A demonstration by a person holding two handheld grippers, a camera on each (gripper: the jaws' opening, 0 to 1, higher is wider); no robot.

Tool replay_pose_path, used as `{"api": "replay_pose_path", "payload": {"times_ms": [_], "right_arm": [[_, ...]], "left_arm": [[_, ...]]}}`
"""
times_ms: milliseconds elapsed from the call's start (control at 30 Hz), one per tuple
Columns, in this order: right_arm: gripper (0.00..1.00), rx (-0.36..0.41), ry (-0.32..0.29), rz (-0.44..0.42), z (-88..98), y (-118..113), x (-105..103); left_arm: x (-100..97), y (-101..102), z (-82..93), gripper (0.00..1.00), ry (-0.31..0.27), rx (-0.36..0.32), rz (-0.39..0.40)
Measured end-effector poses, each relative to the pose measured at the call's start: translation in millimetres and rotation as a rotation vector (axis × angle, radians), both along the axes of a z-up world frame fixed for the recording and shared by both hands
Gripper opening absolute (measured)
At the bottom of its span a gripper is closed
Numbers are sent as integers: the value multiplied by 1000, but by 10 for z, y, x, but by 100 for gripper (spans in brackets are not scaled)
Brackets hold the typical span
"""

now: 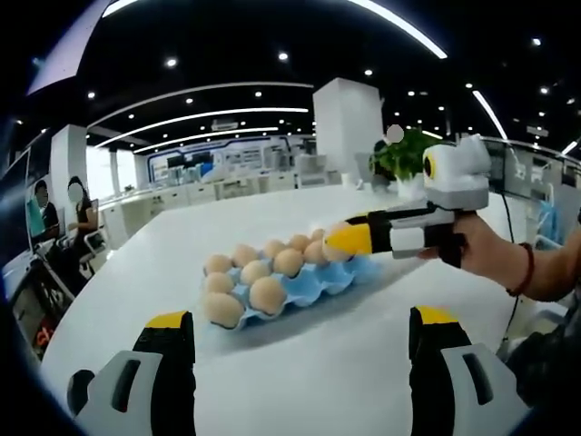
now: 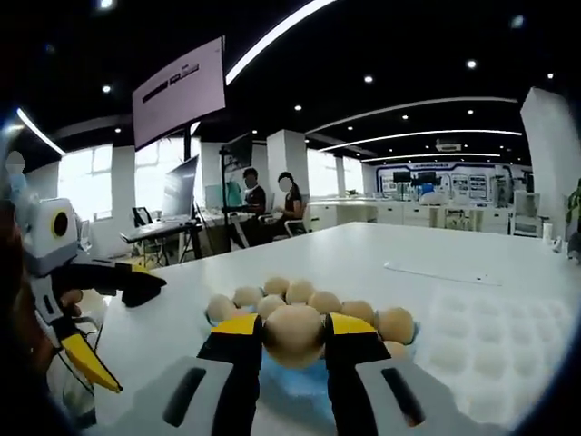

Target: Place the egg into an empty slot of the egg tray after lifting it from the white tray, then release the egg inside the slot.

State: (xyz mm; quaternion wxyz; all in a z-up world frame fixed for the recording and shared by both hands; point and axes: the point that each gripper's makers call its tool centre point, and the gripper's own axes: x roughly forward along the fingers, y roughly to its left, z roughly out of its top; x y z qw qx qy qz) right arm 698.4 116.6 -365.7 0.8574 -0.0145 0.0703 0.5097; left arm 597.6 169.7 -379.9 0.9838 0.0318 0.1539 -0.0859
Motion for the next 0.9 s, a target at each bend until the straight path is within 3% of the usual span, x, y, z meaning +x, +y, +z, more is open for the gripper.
{"api": "replay_pose_path", "payload": {"times_ms": [567,700,900], "right_arm": [[28,-30,-1,89,-176,309,-97],[28,-21,24,106,-212,390,-97],[28,-63,12,92,-318,408,-54]], "left_arm": [[7,53,-44,100,13,3,10],[2,57,-48,100,12,0,9],[-6,101,-47,100,10,-6,19]]}}
